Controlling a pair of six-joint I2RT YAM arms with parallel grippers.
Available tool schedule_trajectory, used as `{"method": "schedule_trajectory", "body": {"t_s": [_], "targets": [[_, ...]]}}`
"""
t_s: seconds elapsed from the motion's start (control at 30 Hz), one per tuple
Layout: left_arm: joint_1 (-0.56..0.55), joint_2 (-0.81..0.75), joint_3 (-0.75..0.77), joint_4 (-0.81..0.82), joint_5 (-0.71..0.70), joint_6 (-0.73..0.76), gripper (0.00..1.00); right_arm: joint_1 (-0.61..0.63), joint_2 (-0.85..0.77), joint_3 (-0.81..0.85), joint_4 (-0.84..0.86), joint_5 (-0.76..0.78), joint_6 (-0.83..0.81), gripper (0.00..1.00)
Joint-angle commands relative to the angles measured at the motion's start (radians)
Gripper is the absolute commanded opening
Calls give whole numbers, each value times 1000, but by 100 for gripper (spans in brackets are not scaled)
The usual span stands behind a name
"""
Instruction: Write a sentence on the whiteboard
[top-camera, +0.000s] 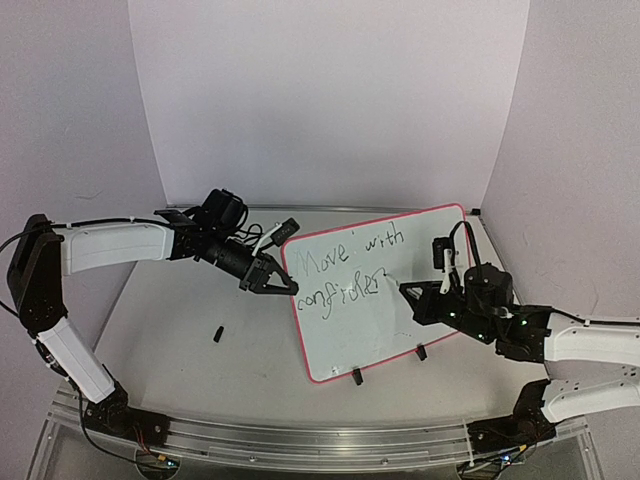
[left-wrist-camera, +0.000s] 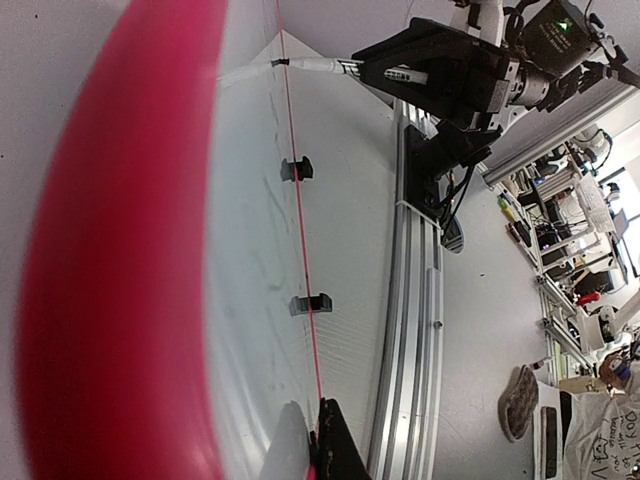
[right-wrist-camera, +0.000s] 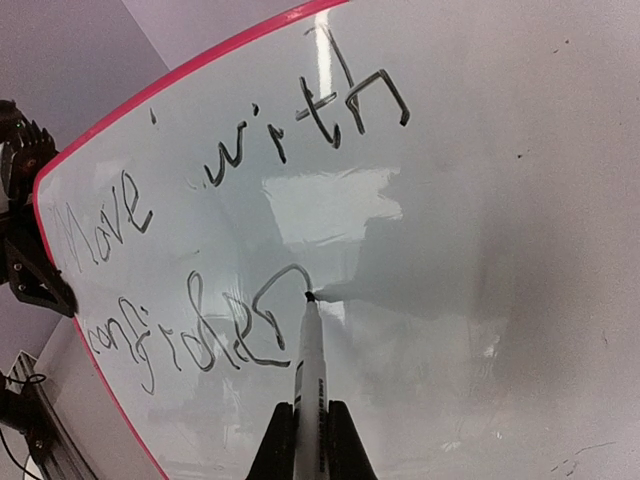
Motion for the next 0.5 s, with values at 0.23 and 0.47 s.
{"method": "schedule_trajectory", "body": {"t_s": [0.23,0.47], "targets": [[-36,5,14,-64,-9,87,0,-3,-34,-36,-93,-31,39,0],[-37,2,14,-65,-12,88,0,-4,-135,-28,-62,-22,22,0]]}}
